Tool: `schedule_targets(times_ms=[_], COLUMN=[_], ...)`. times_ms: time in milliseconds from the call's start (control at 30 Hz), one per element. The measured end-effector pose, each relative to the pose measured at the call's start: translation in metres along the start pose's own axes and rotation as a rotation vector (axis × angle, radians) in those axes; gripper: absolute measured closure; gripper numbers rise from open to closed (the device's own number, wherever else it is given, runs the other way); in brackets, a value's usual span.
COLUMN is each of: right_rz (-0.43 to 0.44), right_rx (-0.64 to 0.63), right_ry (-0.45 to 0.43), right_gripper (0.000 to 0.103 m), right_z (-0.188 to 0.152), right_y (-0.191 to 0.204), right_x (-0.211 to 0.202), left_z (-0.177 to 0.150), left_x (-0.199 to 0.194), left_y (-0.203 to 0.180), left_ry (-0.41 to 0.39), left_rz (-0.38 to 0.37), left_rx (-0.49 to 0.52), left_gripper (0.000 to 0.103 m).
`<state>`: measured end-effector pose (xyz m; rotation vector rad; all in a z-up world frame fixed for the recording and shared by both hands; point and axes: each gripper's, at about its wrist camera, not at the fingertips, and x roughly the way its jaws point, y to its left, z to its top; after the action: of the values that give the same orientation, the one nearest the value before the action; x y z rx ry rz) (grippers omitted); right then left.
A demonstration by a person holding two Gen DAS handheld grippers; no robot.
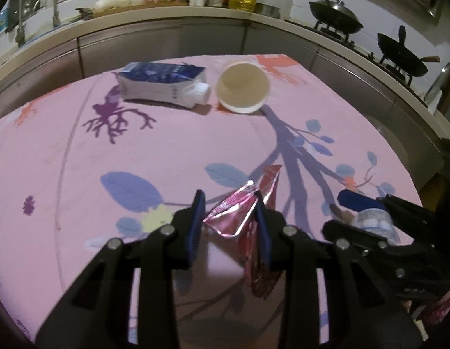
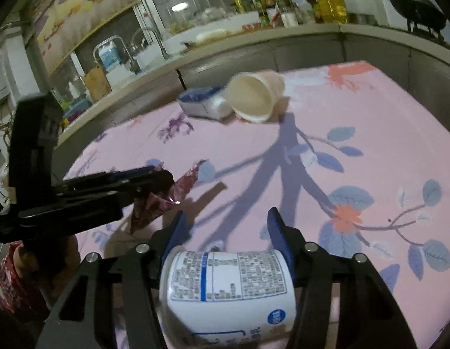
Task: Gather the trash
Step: 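Lift wrapper and yogurt cup off the table with both tools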
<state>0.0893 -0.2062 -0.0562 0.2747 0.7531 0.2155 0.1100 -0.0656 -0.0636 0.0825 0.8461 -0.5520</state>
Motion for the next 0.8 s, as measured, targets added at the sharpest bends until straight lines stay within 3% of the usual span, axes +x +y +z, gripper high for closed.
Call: schedule_targets(times_ms=[67,133,400,600,800], right_rz=[-0.002,-0.008,-0.087,-0.143,-0.104], right_rx=[-0.006,-0.025,-0.153,-0.129,-0.109], right_ry=[0.019,0.021,0.060,0.050,0.017], right_gripper=[0.031,0.027,0.026,0.026,0.048], right_z=[-0.003,-0.007,-0.044,-0.074,-0.073], right_y=[-0.004,-0.006,-0.005,-0.015,-0.024], right_x=[-0.002,-0.007,-0.034,-0.057,-0.065], left_z=[-0.001,-0.003,-0.011,-0.011,-0.007], left_x=[0.003,0.006,0.008,0.010,0.010], left_y=[-0.004,-0.009,-0.021,-0.038,-0.059], left_ry=[0.011,0.019,0.036,0.044,0.051], left_rz=[-0.002,0.000,0.004,0.000,-0.043], left_rx=[0.011,0.021,0.057,0.103,0.136], left_gripper=[0.071,0.071,0.071,0.071,0.071])
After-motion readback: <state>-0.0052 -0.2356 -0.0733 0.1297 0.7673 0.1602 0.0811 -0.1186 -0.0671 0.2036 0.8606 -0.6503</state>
